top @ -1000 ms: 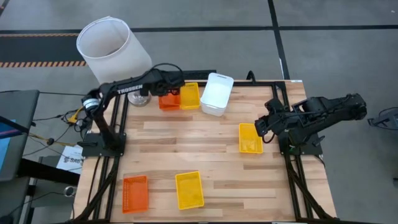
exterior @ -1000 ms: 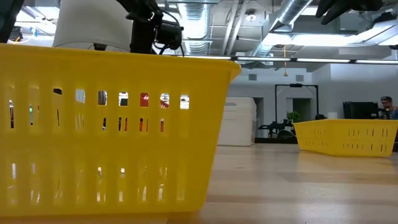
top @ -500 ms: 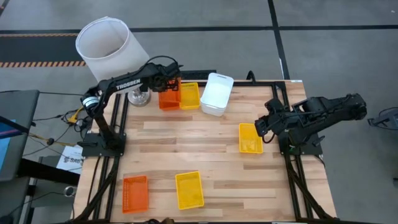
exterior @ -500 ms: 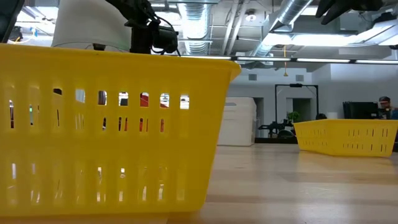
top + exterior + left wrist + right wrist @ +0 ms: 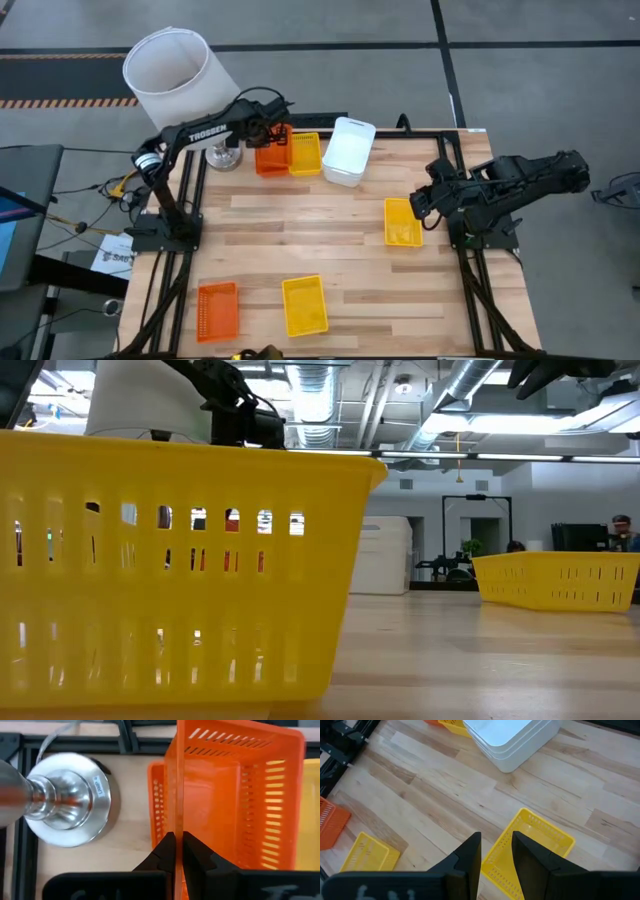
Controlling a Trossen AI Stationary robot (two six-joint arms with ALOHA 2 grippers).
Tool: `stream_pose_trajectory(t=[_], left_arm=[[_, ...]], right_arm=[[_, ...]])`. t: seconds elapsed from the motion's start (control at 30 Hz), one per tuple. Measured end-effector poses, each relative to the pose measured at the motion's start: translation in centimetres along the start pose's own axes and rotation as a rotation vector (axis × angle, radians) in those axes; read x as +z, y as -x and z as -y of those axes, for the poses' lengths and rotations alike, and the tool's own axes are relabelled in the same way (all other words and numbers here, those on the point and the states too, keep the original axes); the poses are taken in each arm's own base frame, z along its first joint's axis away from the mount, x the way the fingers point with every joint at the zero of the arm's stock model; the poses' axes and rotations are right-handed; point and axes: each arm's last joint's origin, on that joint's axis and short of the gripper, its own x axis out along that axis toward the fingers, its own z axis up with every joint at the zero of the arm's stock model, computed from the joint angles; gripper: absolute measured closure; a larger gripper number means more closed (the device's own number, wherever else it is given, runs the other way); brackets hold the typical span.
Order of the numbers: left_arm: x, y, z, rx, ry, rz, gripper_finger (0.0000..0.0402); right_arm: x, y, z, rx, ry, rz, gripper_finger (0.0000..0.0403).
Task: Stack baskets by color
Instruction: Stack the middle orange bin on top of the top orange bin
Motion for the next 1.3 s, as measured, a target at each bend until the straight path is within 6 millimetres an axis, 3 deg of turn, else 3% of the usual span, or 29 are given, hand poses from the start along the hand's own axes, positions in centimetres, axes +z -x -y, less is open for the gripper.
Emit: stream_pose_trajectory(t=[0.67, 0.8, 1.07, 1.3], left_arm=[[-0.1, -1.6, 1.1, -0.012, -0.026, -0.036, 0.0395], [-0.2, -1.6, 1.2, -0.031, -0.024, -0.056, 0.0359], [-0.3, -1.6, 1.3, -0.053, -0.05, -0.077, 0.0249], [-0.2, 0.6, 2.6, -0.122, -0.131, -0.035, 0.0202]], right_arm=[[0.0, 0.0, 0.0, 0.001, 0.001, -0.003, 0.0272], [0.0, 0.0, 0.0, 0.001, 0.004, -0.003, 0.0272], [0.0, 0.0, 0.0, 0.001, 0.004, -0.004, 0.0272], [0.0, 0.0, 0.0, 0.001, 0.004, -0.004, 0.0272]])
